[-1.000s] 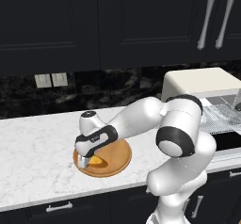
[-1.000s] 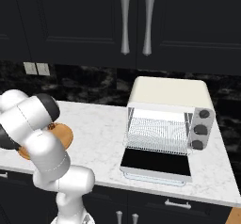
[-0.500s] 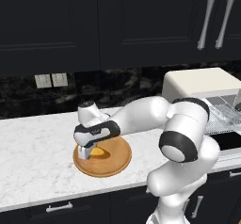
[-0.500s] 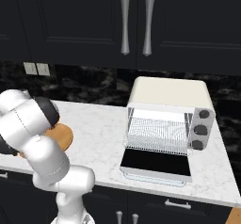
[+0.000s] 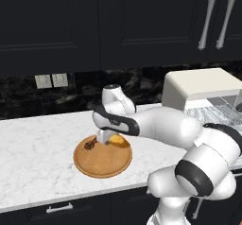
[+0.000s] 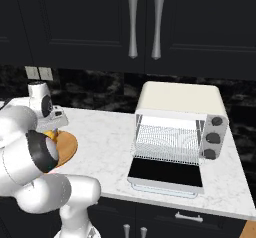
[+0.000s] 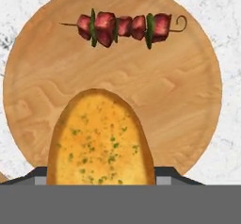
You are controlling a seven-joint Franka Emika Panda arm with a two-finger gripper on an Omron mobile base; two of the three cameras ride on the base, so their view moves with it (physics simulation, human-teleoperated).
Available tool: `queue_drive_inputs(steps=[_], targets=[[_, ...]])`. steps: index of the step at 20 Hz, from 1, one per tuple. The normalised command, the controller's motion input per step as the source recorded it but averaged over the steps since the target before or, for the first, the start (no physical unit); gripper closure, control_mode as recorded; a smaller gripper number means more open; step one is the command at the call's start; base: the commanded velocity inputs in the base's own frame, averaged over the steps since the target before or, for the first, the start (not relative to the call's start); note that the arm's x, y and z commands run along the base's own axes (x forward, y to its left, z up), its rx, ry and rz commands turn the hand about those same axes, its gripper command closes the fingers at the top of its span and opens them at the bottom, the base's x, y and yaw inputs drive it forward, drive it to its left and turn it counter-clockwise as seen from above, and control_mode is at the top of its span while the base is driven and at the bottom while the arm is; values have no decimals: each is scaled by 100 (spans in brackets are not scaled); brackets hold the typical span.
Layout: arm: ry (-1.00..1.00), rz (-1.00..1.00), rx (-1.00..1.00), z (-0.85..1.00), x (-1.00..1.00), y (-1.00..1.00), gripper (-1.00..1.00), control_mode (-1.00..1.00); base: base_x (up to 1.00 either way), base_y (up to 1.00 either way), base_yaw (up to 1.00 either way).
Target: Pick up the kebab skewer and baguette bread, and place them inside the toaster oven. Close the toaster oven door and start by setting the timer.
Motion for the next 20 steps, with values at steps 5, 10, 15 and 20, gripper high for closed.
queue_drive_inputs(steps=[5, 10, 15, 20], targets=[[-3, -37, 4, 23, -10, -97, 100, -100, 0, 0, 0], [0, -41, 9, 56, 0, -98, 100, -100, 0, 0, 0], [0, -49, 9, 25, -33, -95, 100, -100, 0, 0, 0], [0, -59, 9, 25, -27, -74, 100, -100, 0, 0, 0]])
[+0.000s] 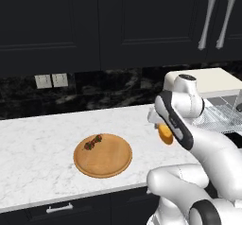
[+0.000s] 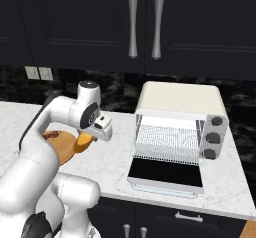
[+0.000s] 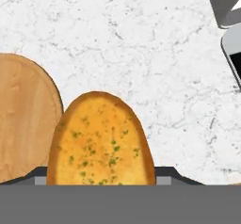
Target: Pick up the kebab skewer and baguette bread, and place them inside the toaster oven. Close the toaster oven door and start by setting the timer.
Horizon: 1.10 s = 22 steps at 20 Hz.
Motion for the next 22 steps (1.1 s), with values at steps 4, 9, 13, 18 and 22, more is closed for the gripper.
queue_drive_inputs(steps=[4, 9, 13, 18, 22], targets=[[0, -63, 12, 27, -22, -61, 100, -100, 0, 0, 0], [-6, -63, 13, 34, -5, -51, 100, -100, 0, 0, 0], [-9, -60, 14, 26, 0, -53, 100, -100, 0, 0, 0], [-3, -54, 12, 1, 0, -65, 100, -100, 0, 0, 0], [0, -30, 10, 12, -2, -99, 100, -100, 0, 0, 0]])
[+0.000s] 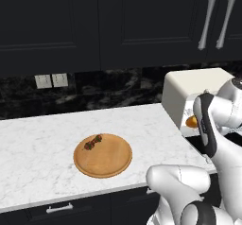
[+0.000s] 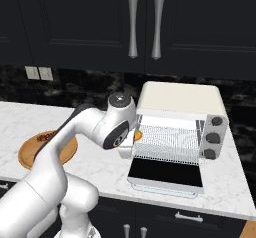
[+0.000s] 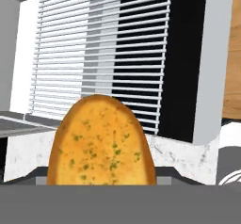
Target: Pick up the kebab skewer and baguette bread, and place them inside the toaster oven. Close the toaster oven door and start by setting the timer.
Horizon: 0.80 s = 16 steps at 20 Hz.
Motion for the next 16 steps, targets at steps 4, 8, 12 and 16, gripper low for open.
queue_drive_inputs(steps=[4, 8, 12, 16], targets=[[0, -7, 9, 14, 0, -93, 100, -100, 0, 0, 0], [0, -3, 9, 13, 0, -89, 100, -100, 0, 0, 0], [0, -8, 11, 6, 2, -81, 100, -100, 0, 0, 0], [-2, -1, 4, 1, 28, -32, 100, -100, 0, 0, 0]])
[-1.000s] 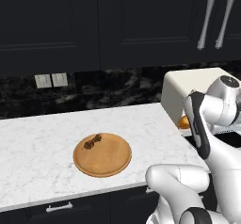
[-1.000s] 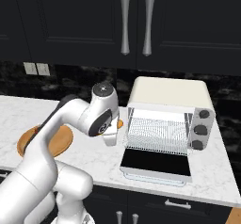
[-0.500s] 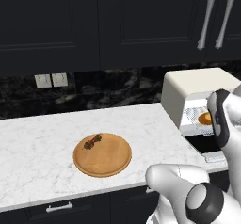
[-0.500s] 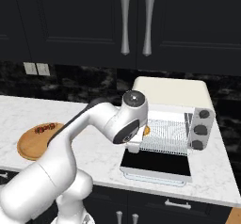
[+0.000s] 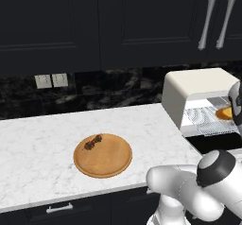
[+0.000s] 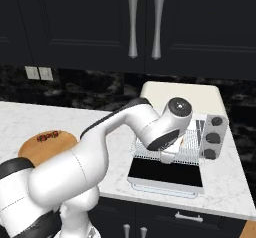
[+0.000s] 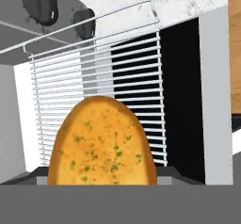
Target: Pick up the kebab skewer and baguette bread, and place them inside the toaster oven. Close the toaster oven door and start by setting the timer.
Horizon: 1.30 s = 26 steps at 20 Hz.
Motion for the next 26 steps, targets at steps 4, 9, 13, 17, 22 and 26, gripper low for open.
queue_drive_inputs(steps=[4, 9, 13, 17, 22, 26], targets=[[-6, 12, 0, -4, 28, 3, 100, -100, 0, 0, 0], [-6, 9, 0, -31, 27, 7, 100, -100, 0, 0, 0], [-13, 1, 0, -18, 8, 2, 100, -100, 0, 0, 0], [-10, 0, 0, 2, 14, 0, 100, -100, 0, 0, 0], [-1, 0, 0, 6, 13, 3, 100, -100, 0, 0, 0], [0, 0, 0, 0, 39, 4, 100, -100, 0, 0, 0]])
